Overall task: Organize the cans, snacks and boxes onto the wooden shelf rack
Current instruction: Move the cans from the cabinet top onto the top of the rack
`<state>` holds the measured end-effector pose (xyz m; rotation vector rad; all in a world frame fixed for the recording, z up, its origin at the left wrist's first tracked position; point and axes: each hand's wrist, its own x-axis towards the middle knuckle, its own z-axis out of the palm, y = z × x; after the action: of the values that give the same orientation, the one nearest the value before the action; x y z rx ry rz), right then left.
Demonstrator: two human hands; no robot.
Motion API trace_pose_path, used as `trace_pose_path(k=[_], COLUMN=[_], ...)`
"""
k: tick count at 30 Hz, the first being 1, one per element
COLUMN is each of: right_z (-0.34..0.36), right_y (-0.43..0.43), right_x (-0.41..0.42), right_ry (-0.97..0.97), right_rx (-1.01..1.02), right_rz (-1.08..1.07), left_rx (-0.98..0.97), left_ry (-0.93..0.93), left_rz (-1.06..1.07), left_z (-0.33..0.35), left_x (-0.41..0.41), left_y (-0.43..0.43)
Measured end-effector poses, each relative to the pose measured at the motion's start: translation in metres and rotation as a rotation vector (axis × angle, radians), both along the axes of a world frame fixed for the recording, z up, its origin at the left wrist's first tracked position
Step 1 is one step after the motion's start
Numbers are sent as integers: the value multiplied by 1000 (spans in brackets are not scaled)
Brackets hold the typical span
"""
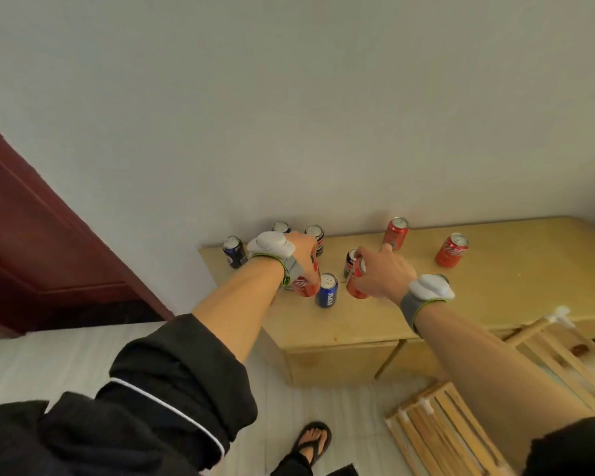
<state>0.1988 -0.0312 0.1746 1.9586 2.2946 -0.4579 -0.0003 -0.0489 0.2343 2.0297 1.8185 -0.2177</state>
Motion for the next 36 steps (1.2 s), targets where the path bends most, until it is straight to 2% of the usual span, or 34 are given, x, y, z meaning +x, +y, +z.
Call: trace_pose_path(k=[5, 8, 14, 17, 27, 32, 36], right_z=[43, 65, 98, 106, 96, 78, 51], right_y=[-25, -49, -91, -123, -187, -190, -173], right_x=[30, 61, 112, 160, 286, 330, 368], right_ry=[142, 190, 207, 229, 198, 170, 133], right_rx=[91, 165, 261, 304, 346, 301, 268], right_rz=[-9, -36, -111, -216, -509, -632, -769], left_rx=[76, 77, 113, 131, 109, 118, 80], left_ry=[-52, -9, 0, -28, -12, 39, 6], left_rz=[4, -18, -63, -138, -431, -590, -680], left_z=[25, 40, 59, 65, 50, 35, 8], left_x=[25, 49, 94, 140, 281, 342, 404], left_y=[-14, -24, -33, -48, -58, -40, -2])
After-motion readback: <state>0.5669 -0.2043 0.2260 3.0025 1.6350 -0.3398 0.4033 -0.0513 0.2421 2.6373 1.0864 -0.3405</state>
